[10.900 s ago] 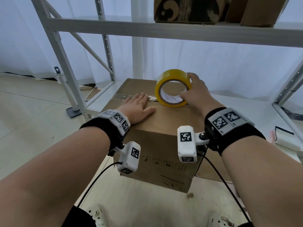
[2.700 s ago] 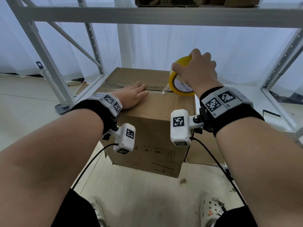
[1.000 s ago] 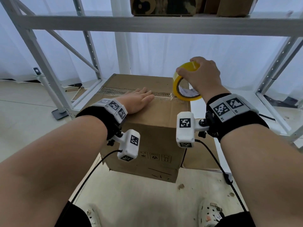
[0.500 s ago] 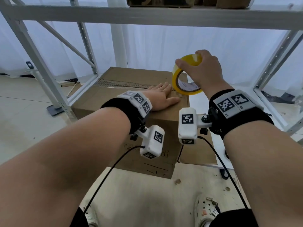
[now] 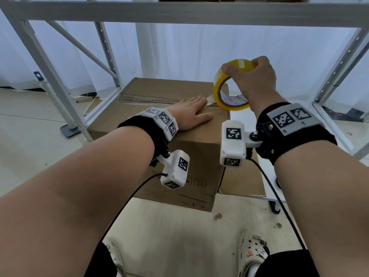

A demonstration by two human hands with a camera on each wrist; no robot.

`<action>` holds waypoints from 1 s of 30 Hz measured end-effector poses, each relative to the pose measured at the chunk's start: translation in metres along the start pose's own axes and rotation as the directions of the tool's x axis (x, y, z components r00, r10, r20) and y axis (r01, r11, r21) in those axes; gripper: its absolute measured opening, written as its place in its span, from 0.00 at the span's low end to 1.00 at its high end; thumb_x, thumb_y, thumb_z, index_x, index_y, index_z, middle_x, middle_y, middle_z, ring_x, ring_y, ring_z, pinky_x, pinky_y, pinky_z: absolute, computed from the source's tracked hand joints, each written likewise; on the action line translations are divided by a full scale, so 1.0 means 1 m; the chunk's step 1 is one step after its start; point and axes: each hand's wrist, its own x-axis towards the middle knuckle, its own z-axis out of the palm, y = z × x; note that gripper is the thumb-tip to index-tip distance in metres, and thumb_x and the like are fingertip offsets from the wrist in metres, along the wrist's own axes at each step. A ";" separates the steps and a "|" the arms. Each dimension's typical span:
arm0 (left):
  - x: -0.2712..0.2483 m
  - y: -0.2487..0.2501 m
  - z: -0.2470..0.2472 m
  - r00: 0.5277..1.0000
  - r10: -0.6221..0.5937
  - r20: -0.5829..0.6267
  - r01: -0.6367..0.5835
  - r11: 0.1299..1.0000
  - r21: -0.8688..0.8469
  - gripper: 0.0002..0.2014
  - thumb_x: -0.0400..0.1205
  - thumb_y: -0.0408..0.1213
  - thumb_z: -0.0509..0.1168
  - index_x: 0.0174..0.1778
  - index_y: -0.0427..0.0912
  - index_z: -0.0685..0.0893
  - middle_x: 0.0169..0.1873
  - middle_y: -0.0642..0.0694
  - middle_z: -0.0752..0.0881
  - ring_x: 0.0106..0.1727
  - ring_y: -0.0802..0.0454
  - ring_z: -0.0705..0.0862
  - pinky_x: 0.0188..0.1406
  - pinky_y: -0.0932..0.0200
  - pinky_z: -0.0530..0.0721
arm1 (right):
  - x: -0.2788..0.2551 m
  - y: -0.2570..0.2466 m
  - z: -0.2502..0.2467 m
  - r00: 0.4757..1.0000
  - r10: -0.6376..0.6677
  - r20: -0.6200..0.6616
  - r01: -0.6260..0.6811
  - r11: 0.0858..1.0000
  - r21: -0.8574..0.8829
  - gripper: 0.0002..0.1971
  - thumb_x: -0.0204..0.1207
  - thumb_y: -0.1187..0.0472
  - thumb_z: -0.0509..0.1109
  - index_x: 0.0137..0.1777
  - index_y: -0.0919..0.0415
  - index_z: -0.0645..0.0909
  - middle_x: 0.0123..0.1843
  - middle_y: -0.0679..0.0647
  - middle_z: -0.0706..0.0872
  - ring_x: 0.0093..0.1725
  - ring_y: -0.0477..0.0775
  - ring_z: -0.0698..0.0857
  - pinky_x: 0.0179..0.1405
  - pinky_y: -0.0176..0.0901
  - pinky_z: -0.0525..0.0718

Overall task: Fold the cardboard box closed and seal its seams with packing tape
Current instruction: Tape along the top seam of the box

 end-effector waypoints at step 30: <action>-0.014 -0.041 0.002 0.998 0.018 -0.062 -0.020 0.999 -0.032 0.29 0.87 0.57 0.39 0.84 0.52 0.47 0.84 0.50 0.43 0.83 0.55 0.42 0.81 0.51 0.39 | -0.003 -0.005 0.001 0.995 -0.090 0.046 0.097 0.980 -0.176 0.39 0.68 0.37 0.73 0.74 0.54 0.66 0.70 0.56 0.70 0.67 0.58 0.74 0.54 0.47 0.72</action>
